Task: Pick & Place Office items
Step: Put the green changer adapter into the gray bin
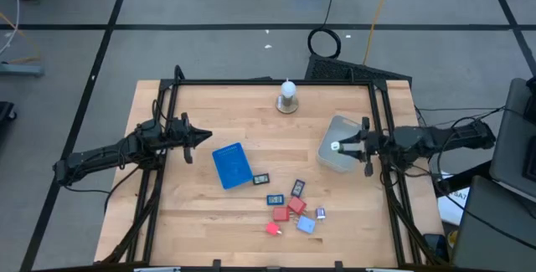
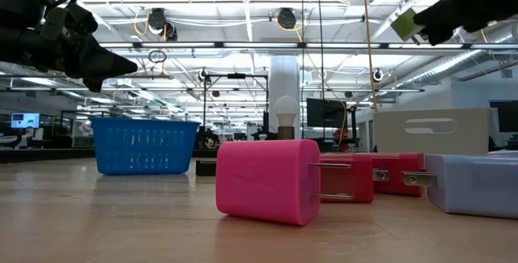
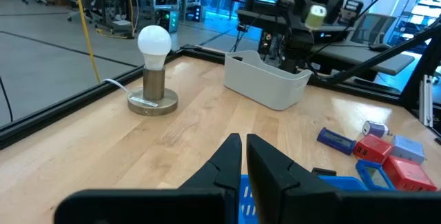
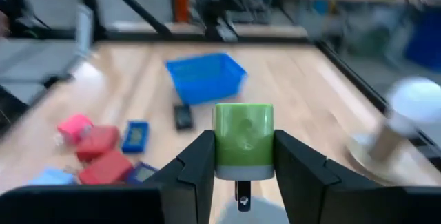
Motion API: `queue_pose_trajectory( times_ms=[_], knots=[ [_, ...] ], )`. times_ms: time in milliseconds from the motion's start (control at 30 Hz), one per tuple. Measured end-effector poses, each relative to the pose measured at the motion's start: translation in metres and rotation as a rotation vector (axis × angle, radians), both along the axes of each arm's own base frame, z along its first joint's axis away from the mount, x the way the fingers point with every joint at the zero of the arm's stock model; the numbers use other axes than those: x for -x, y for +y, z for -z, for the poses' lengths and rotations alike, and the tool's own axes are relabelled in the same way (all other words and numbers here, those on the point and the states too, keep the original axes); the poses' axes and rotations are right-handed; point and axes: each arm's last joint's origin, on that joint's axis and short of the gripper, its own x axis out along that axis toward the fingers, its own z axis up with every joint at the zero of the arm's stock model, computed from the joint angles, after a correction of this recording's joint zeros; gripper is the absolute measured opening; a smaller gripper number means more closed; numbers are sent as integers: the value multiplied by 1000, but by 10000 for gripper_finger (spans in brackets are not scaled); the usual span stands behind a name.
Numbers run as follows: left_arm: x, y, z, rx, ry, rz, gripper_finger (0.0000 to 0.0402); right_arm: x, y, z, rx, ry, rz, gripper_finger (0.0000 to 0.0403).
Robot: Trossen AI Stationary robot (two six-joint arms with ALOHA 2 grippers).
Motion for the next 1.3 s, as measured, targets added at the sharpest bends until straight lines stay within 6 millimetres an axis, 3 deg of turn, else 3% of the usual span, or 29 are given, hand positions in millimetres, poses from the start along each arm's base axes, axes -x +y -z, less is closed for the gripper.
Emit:
queue_pose_trajectory(
  times_ms=[133,200,367,500,800,1300],
  knots=[
    [0,0,0,0,0,0,24,-4,-5,-27,-19,167,117,113],
    [0,0,0,1,0,0,24,-11,-6,-30,-36,297,152,113],
    [0,0,0,2,-1,0,24,-32,-9,-3,-50,654,252,113],
    [0,0,0,4,-1,0,24,-45,-14,17,-59,804,321,113],
    [0,0,0,3,-1,0,24,-64,-29,41,-82,973,408,113],
    [0,0,0,-2,0,0,24,-82,-36,65,-143,1098,372,117]
  ],
)
